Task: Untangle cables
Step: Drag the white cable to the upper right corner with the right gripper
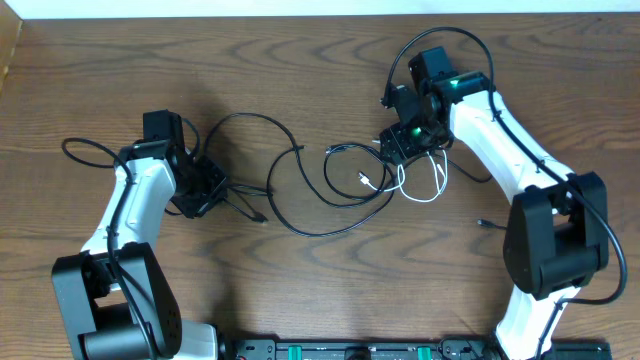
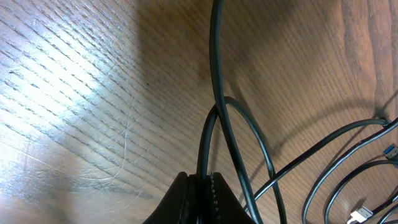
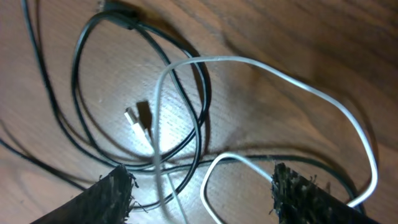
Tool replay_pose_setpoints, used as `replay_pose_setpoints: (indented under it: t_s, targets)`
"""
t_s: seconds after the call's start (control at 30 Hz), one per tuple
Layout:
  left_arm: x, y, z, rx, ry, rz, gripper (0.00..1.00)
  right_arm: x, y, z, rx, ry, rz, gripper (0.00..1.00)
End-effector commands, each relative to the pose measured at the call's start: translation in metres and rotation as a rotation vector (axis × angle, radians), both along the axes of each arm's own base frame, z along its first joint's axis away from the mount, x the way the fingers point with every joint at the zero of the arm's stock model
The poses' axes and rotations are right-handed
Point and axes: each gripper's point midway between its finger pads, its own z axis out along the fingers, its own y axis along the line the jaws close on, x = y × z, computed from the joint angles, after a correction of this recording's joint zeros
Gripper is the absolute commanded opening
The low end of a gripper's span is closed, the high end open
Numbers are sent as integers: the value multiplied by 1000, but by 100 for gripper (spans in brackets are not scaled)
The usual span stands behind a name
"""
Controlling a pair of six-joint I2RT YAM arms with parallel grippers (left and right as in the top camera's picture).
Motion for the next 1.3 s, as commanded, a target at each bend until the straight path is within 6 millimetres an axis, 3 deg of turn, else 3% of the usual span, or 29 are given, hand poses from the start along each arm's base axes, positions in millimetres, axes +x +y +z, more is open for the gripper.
replay_pose_setpoints:
  t_s: [0.0,0.13,0.27,0.4,0.53,0.7,0.83,1.07,1.27]
  targets:
    - [-5,1,-7,10,24,-9,9,6,-4,-6,-44,-37,31,78]
    - [-5,1,-7,10,23,-8,8,19,-4,-2,-53,-97,27,95]
    - [-5,1,-7,11,23,-9,9,13,-7,-4,-64,-77,46,96]
    - [-5,2,-7,18,25,-8,8,-6,-13,-8,-94,0,66,96]
    - [-4,2,-7,18,22,-8,8,-25,-20,-10,-116,90,37,89]
    - [-4,2,-7,18,21,-8,8,-29,-19,-10,-107,123,-38,67]
    - [-4,2,-7,18,21,-8,8,-26,-14,-9,-79,121,-57,59]
    - [-4,2,-7,18,22,-8,8,-27,8,-4,27,127,-32,45]
    - [-4,2,-7,18,21,-8,8,-27,22,-4,26,97,5,43]
